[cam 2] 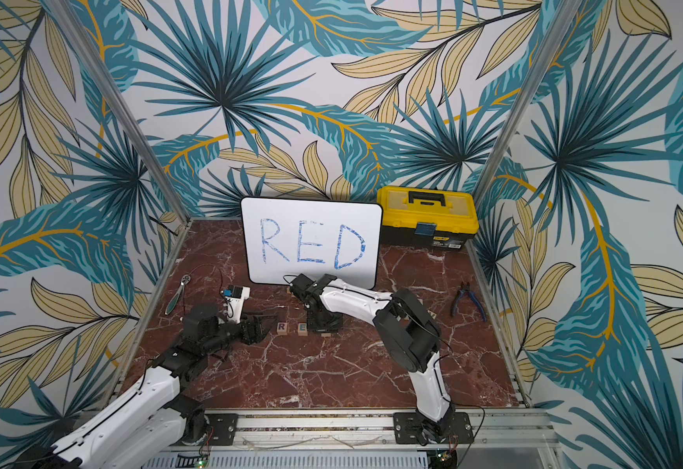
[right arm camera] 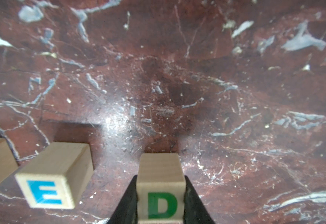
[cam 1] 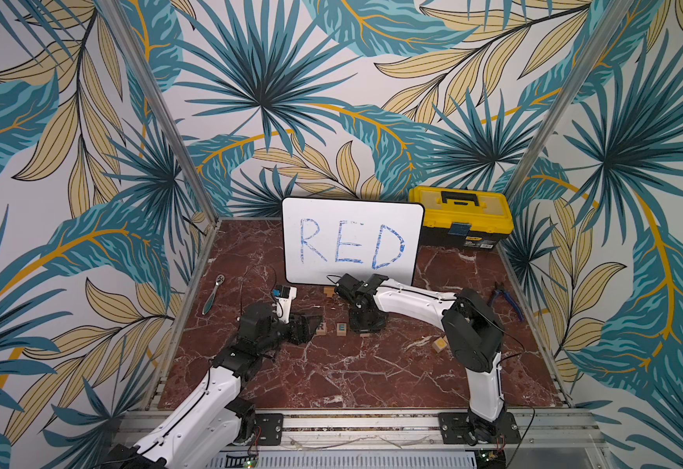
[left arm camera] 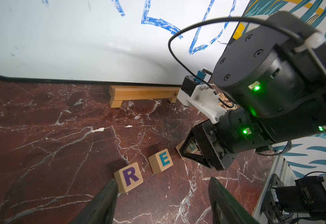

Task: Assemble the uppercase word "red" with letter blocks
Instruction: Place the letter block at the center of the board.

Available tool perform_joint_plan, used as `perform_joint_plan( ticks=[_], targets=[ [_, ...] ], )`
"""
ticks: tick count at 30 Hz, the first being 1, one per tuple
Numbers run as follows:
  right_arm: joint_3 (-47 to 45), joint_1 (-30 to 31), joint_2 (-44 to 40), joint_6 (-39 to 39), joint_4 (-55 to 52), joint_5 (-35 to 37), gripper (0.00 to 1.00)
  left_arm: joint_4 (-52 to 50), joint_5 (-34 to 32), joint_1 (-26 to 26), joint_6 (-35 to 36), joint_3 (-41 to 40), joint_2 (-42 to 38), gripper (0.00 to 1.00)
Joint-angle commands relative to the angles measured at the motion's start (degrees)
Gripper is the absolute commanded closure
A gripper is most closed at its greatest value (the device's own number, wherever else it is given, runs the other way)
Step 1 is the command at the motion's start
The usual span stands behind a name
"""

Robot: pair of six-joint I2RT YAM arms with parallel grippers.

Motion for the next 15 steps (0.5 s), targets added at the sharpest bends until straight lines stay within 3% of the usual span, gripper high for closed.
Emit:
perform_joint_plan(
  ticks=[1, 15],
  targets=[
    [0.8, 0.1, 1.5, 2.3, -1.4, 1.2, 0.68, 0.9, 0.2, -0.1, 0.2, -1.5, -0.8, 0.26],
    [1.9, 0.1, 2.7, 3.4, -1.1, 1.2, 0.67, 0.8, 0.1, -0.1, 0.0, -1.8, -1.4, 0.26]
  ],
)
